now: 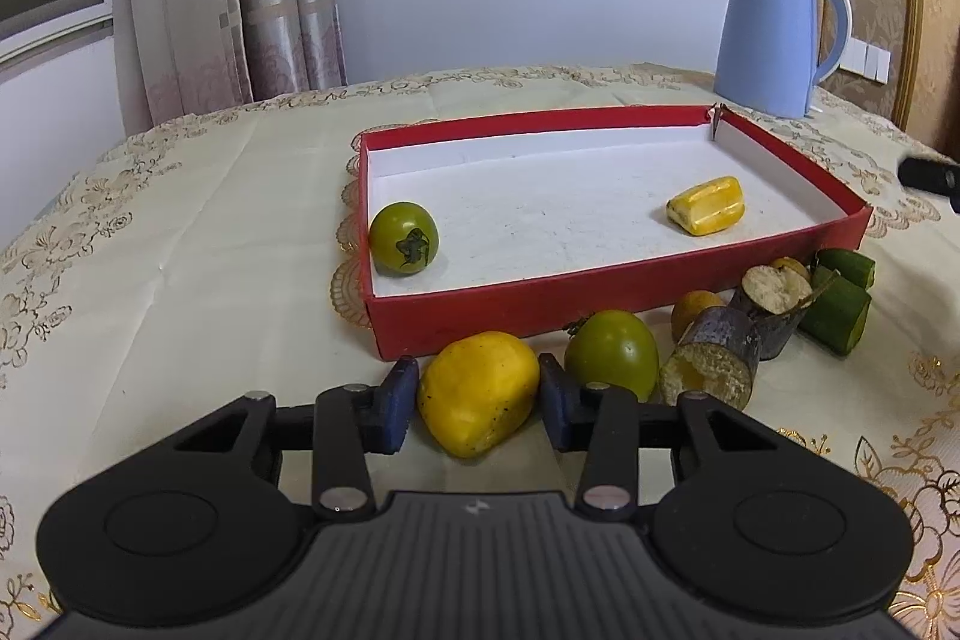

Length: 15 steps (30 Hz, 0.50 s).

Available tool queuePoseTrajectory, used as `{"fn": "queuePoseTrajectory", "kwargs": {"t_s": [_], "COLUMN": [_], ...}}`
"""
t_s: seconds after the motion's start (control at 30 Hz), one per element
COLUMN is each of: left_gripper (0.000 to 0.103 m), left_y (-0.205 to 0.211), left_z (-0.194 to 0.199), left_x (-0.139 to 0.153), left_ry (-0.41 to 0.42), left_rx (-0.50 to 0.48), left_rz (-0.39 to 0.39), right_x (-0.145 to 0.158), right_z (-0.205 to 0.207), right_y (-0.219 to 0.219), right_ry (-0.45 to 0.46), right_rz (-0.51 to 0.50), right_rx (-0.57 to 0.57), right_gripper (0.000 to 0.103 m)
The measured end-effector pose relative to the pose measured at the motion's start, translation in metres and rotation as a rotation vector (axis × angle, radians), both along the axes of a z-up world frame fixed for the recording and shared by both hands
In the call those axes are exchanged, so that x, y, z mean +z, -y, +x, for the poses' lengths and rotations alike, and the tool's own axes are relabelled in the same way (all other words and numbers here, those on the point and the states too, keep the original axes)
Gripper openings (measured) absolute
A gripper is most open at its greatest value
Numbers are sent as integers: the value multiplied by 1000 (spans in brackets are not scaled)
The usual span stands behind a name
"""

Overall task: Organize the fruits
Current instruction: 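Grasp a cucumber slice with the right tool while the left tool holds the mango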

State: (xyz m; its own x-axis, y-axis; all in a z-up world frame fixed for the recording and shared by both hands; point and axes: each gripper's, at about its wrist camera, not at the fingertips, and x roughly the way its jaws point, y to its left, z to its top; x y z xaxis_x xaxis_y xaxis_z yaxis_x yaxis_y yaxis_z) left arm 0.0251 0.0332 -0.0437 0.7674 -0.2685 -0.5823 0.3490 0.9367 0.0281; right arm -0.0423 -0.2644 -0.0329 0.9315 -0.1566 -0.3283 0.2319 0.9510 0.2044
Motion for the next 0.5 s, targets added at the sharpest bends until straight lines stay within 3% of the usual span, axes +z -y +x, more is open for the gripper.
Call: {"fn": "queuePoseTrajectory", "kwargs": {"t_s": [0.13,0.2,0.3,0.43,0.5], "left_gripper": [41,41,41,41,41], "left_y": [-4,-5,-7,-6,-6], "left_z": [1,2,2,2,2], "left_x": [0,0,0,-1,-1], "left_ry": [-9,-10,-13,-11,-12], "left_rx": [0,0,0,-1,-1], "left_rz": [-23,-24,-33,-31,-32], "right_x": [0,0,0,-1,-3], "right_z": [-5,-5,0,6,12], "right_y": [-7,-14,-28,-44,-48], "right_ry": [-56,-89,-123,-146,-165], "right_rz": [-107,-165,-254,-306,-329], "right_rx": [47,84,137,209,231], "right_gripper": [101,91,84,80,74]}}
